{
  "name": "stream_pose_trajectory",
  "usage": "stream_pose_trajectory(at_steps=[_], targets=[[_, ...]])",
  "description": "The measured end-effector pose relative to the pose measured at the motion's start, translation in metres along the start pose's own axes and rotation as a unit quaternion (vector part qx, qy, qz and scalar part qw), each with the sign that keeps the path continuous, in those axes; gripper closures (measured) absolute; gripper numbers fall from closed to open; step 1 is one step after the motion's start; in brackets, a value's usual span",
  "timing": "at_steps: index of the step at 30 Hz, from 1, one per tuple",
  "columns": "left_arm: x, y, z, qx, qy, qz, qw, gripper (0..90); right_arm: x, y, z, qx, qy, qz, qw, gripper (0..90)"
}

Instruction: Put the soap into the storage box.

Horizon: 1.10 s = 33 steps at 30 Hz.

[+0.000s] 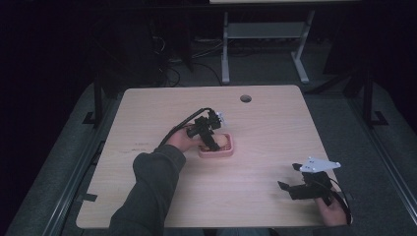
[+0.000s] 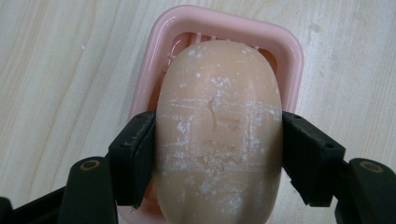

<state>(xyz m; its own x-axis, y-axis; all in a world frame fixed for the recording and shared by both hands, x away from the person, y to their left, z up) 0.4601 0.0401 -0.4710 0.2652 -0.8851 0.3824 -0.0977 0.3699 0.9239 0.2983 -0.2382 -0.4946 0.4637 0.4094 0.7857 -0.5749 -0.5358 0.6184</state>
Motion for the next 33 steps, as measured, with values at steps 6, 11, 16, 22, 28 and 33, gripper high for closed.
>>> stream_pose_trajectory(at_steps=[6,11,16,22,28,33], targets=[[0.0,0.0,0.0,-0.001,-0.002,-0.001,1.0,32.0,0.0,0.0,0.0,0.0,0.001,0.0,1.0,14.1],[0.0,0.0,0.0,0.0,-0.003,-0.002,1.0,31.9,0.0,0.0,0.0,-0.001,-0.001,0.001,1.0,14.1],[0.0,0.0,0.001,0.001,-0.005,-0.002,1.0,31.9,0.0,0.0,0.0,0.001,0.0,0.0,1.0,14.1],[0.0,0.0,0.001,0.005,-0.006,-0.004,1.0,31.7,0.0,0.0,0.0,0.001,0.0,0.0,1.0,14.1],[0.003,0.008,0.003,0.009,-0.012,0.008,0.9999,28.9,0.0,-0.001,-0.001,0.001,0.003,-0.003,1.0,14.1],[0.003,0.014,0.007,0.009,-0.016,0.01,0.9998,28.4,0.0,-0.001,-0.001,0.0,0.002,-0.002,1.0,14.1]])
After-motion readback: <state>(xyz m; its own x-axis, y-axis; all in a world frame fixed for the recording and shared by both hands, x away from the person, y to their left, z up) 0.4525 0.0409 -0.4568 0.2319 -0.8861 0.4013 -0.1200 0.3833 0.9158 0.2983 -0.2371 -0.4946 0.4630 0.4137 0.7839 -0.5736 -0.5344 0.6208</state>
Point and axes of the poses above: each handheld gripper's, and its own axes: y roughly backward along the jaws, x roughly out of its top, z roughly to its right, the point moved 6 cm from there along -y, roughly forward along the jaws, and after that the axes turned 2 degrees about z, right-handed, at the moved point
